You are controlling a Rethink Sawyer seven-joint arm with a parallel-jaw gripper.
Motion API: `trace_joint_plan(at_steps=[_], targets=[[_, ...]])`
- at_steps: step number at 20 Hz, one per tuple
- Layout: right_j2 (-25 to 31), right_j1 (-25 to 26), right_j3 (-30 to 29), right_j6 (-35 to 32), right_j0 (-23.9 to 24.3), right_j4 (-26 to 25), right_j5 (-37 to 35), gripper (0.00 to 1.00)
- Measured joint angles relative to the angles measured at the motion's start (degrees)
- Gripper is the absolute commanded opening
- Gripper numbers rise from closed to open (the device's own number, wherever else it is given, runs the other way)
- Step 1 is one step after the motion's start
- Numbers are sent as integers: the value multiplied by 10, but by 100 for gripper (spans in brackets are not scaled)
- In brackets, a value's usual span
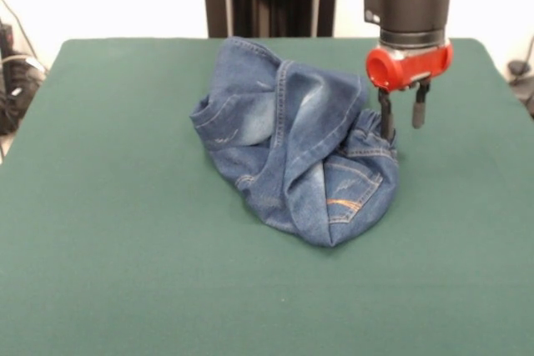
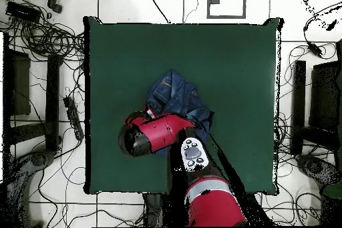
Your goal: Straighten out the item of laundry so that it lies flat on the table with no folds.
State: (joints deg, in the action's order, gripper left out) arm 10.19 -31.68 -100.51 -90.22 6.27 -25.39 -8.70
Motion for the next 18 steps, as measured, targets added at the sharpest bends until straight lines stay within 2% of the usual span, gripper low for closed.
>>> trace_joint_plan(at_steps=[9, 18], targets=[[-45, 5, 18, 0, -24, -5, 0, 100], [-120, 7, 51, 0, -80, -12, 0, 100]])
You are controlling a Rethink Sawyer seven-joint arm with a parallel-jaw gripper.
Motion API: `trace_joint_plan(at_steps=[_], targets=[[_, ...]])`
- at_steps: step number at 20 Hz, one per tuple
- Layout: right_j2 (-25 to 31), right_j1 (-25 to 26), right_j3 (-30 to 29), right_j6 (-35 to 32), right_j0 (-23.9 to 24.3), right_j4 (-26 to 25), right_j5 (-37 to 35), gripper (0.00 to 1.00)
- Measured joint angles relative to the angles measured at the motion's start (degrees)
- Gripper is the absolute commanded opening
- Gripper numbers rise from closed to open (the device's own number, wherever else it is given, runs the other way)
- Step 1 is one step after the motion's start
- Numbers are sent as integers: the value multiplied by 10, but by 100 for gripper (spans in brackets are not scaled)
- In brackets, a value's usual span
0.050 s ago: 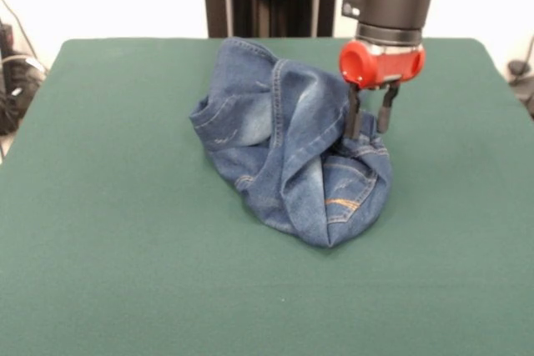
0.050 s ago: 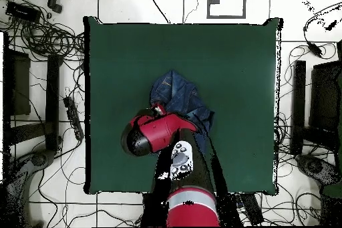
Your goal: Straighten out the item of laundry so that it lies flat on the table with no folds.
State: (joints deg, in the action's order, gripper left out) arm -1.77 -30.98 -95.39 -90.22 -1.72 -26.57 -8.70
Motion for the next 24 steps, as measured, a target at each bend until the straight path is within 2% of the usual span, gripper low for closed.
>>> trace_joint_plan(at_steps=[14, 24], targets=[[-19, 16, 6, 0, -1, 0, 0, 100], [-2, 51, 14, 0, 34, 1, 1, 100]])
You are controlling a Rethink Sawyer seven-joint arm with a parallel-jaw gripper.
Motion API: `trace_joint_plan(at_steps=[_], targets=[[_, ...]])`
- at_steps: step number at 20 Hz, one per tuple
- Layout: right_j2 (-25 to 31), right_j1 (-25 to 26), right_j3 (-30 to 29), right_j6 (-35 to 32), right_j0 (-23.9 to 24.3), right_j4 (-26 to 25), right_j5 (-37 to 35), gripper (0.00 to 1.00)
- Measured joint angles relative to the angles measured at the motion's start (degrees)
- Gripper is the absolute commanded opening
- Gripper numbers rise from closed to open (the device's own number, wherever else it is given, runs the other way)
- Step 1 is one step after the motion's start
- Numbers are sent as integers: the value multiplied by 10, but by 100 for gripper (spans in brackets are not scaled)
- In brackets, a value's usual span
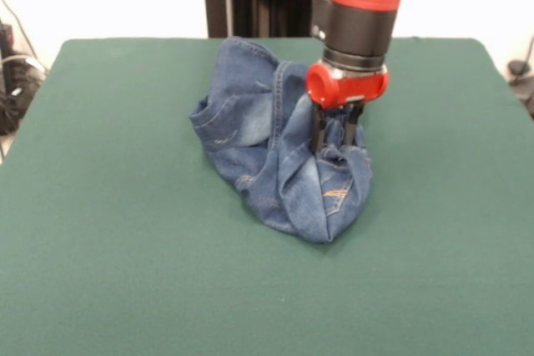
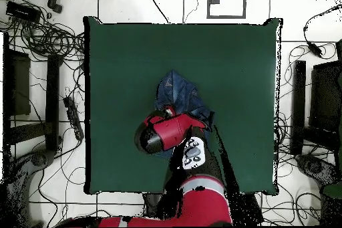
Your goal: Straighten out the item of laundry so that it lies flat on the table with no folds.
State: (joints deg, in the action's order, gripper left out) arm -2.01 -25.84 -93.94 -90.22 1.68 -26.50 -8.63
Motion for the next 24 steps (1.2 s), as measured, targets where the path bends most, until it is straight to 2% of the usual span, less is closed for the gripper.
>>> trace_joint_plan(at_steps=[3, 4, 24], targets=[[6, 2, 2, 0, 7, 0, 0, 100], [13, 2, 2, 0, 10, 0, 0, 0], [28, -3, -5, 0, 19, 0, 0, 0]])
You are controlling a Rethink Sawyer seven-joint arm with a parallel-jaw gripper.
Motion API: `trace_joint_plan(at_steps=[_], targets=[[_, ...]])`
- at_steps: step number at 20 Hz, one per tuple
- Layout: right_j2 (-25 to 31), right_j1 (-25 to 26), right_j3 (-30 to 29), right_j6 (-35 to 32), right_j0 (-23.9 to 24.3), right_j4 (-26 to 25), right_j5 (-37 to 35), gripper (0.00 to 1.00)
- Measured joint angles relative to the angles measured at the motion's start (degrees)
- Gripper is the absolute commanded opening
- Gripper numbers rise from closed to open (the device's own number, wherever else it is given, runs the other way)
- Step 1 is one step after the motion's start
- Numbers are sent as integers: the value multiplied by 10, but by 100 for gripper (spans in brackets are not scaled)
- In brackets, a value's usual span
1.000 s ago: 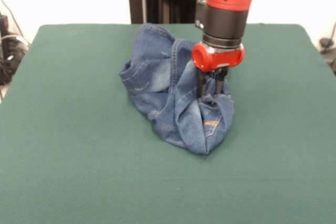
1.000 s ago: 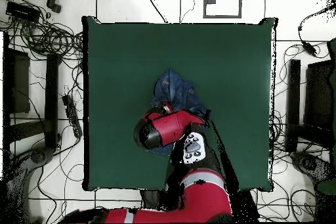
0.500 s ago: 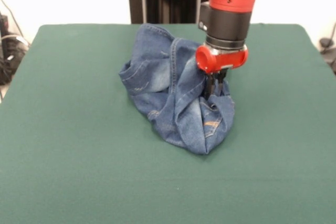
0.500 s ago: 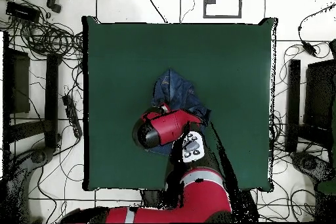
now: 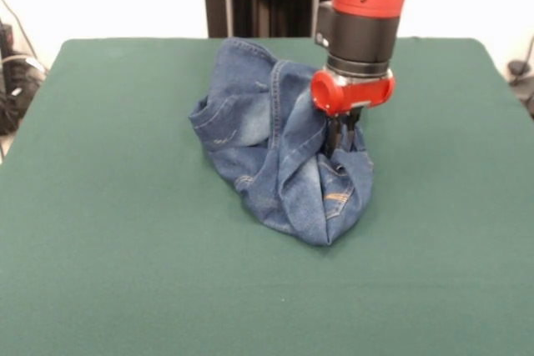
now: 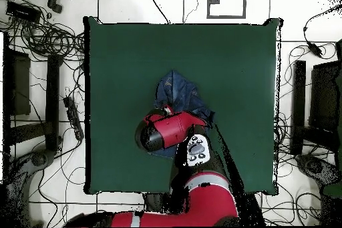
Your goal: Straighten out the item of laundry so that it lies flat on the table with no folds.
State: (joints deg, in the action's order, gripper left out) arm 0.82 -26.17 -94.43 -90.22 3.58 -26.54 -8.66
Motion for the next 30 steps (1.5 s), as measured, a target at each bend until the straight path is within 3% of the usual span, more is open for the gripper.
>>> trace_joint_plan(at_steps=[8, 14, 22, 30], targets=[[4, -25, -25, 0, -9, 23, 35, 0], [4, -30, -51, 0, -39, 73, 73, 0], [4, -31, -88, -2, -41, 123, 123, 0], [4, -45, -109, -2, -47, 165, 126, 0]])
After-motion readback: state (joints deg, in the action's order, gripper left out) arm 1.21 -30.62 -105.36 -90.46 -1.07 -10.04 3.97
